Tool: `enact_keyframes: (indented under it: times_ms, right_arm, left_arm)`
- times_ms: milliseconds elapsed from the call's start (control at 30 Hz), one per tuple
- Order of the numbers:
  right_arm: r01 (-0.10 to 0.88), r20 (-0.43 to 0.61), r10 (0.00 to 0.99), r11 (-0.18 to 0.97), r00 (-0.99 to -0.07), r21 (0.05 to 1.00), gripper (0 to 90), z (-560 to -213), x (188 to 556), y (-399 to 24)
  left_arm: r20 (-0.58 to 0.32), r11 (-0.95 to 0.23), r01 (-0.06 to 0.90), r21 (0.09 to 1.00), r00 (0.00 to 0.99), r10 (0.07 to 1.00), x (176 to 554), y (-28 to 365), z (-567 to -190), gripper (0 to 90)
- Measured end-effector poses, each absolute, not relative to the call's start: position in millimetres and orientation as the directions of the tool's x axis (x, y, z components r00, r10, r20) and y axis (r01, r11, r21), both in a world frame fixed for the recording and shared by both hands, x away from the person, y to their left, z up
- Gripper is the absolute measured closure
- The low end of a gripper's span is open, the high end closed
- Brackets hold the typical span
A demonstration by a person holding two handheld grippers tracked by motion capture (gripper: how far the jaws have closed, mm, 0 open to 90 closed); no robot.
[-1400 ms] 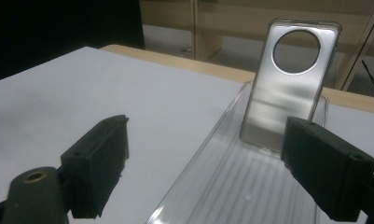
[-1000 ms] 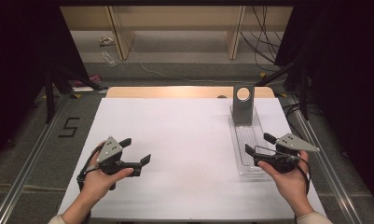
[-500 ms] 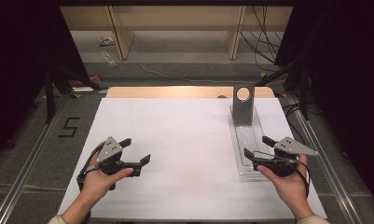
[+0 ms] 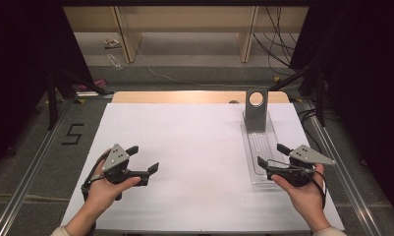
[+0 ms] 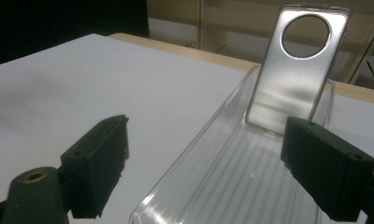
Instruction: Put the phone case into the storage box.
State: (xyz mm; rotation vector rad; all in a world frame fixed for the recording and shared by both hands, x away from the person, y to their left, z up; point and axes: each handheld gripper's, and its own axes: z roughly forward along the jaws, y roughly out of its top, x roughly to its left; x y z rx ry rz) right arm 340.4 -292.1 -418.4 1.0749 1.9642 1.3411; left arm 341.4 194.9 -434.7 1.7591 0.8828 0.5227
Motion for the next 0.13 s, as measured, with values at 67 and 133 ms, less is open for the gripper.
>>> enact_keyframes:
  times_ms: [67,133]
  right_arm:
    - [0.316,0.014,0.839,0.189,-0.544,0.93,16.3,-418.5,340.4,-292.3]
    - [0.315,0.017,0.84,0.185,-0.542,0.931,16.2,-418.5,340.5,-292.7]
  left_arm:
    - [-0.067,-0.177,0.314,0.933,0.632,0.772,341.5,194.8,-434.7,6.0]
    - [-0.068,-0.176,0.314,0.933,0.633,0.771,341.7,194.4,-435.1,6.0]
